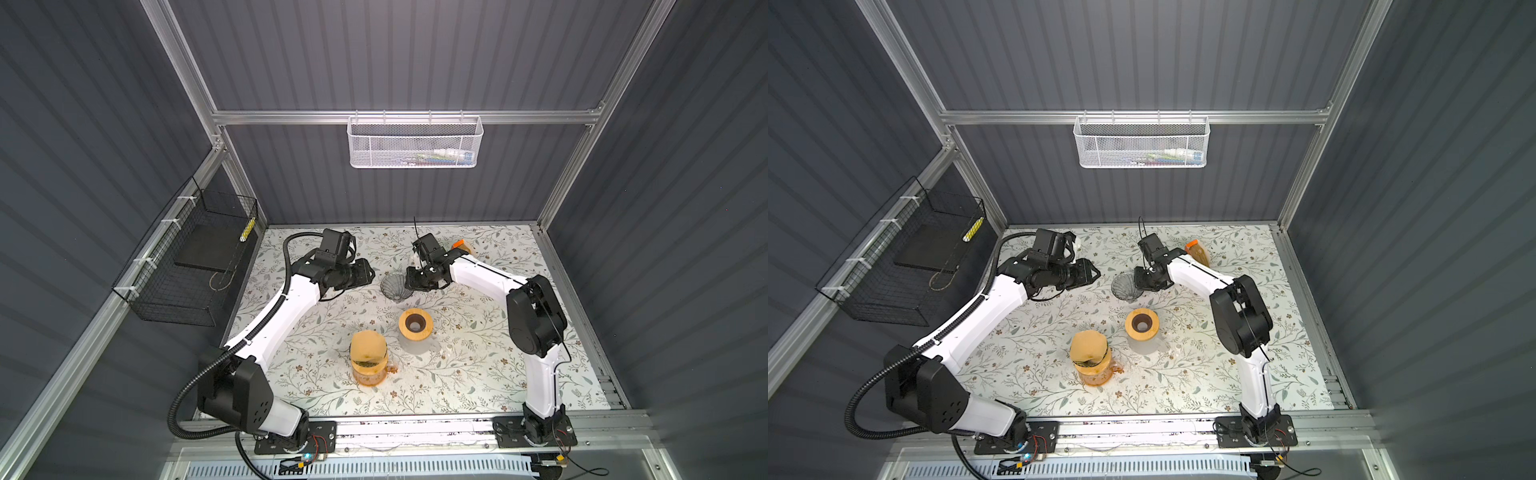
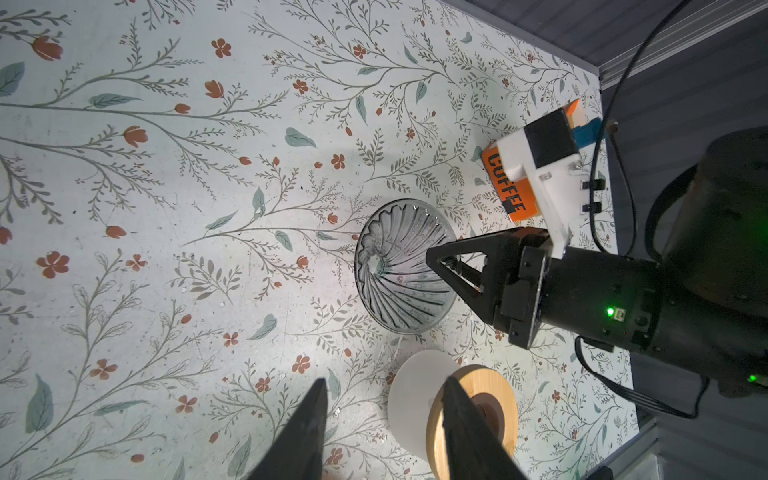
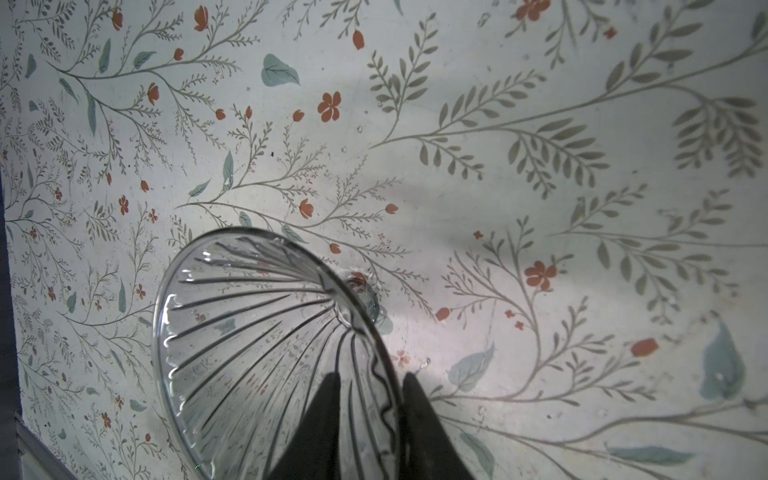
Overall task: Place the coffee filter in the dripper
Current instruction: 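Grasp the rim of the clear glass dripper with the right gripper, then lift the glass dripper with the right gripper and carry it over the wooden ring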
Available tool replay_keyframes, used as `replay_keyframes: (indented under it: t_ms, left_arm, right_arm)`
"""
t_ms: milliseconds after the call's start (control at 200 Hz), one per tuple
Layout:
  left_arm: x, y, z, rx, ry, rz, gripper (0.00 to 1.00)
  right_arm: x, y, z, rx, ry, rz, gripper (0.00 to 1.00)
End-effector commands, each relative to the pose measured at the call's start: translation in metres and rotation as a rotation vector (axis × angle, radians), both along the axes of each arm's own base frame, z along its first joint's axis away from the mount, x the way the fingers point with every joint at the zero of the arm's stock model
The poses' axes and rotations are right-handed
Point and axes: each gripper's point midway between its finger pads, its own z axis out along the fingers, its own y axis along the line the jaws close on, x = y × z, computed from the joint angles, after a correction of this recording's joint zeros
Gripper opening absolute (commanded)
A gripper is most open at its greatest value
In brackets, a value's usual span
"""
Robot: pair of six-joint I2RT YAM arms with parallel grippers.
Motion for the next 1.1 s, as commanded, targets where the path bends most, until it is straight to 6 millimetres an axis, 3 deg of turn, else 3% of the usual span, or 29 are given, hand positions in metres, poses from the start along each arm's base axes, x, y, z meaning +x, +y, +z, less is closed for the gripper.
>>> replay_keyframes:
  t_ms: [0,175,385,545,700,850,1096]
  left_arm:
    - [-0.007,0.008,0.003,0.016,-0.005,0.003,0.46]
    - [-0.008,0.010,0.002,0.019,-0.004,0.008,0.46]
    - [-0.009,0.010,0.001,0.019,0.000,0.010,0.46]
    - [-0.009,0.008,0.003,0.007,0.001,0.004,0.45]
    - [-0.011,0.008,0.004,0.013,0.005,-0.007,0.43]
    - [-0.014,0.009,0.002,0.024,0.017,-0.022,0.42]
    - [-0.019,-0.001,0.006,-0.014,0.030,-0.069,0.41]
  right_arm:
    - [0.004,-0.001,-0.011,-0.019,0.012,-0.008,0.27]
    - [0.005,0.000,-0.014,-0.022,0.016,-0.008,0.25]
    - [0.004,-0.001,-0.017,-0.032,0.025,-0.005,0.08]
    - [0.003,-0.003,-0.007,-0.029,0.012,-0.004,0.00]
    - [-0.001,-0.006,0.016,-0.013,-0.016,0.003,0.00]
    - [-0.010,-0.010,0.051,0.019,-0.058,0.019,0.00]
    - [-0.043,-0.027,0.106,0.045,-0.099,0.067,0.00]
